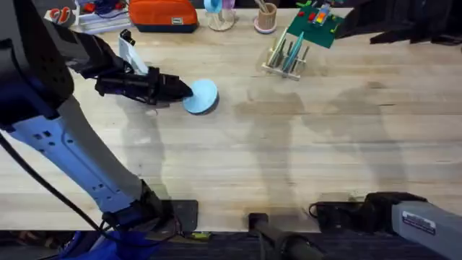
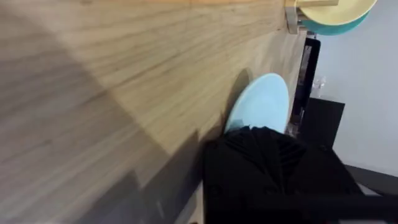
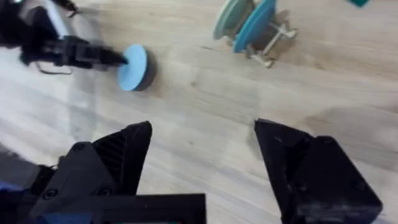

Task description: Pick up the plates from the table one by one and place each into a slot on the dish rack.

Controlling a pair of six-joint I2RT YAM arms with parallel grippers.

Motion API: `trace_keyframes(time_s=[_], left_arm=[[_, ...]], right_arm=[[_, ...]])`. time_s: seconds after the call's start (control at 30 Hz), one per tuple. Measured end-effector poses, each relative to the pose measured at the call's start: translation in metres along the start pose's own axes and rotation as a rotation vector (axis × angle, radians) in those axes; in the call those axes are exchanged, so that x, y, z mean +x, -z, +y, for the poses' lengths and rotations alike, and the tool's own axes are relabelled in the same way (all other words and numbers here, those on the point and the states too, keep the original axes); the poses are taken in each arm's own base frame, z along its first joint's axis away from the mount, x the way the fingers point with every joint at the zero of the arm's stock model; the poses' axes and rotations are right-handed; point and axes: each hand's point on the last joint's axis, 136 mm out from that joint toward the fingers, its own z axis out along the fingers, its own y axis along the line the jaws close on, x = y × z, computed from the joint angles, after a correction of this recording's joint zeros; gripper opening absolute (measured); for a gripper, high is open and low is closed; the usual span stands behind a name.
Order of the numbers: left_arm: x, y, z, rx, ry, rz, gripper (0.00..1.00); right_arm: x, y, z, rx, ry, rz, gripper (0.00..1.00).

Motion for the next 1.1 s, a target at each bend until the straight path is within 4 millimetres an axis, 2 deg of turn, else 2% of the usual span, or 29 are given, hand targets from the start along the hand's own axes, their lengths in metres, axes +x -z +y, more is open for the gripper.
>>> trace_keyframes(time_s=[0.2,0.57,0.87,1.1], left_arm=[[0.0,0.0,0.001,-0.014,0.014,0.006,0.04],[-0.002,-0.001,0.003,-0.052,0.047,0.023,0.04],[-0.002,-0.001,0.004,-0.062,0.058,0.025,0.04],[-0.003,-0.001,0.004,-0.064,0.06,0.025,0.04]], right_arm=[[0.002,-0.017,0.009,-0.063,-0.009,0.056,0.995],[0.014,-0.058,0.039,-0.147,0.034,0.185,0.995],[0.013,-0.098,0.072,-0.216,0.077,0.229,0.995],[0.026,-0.136,0.095,-0.251,0.076,0.313,0.993]])
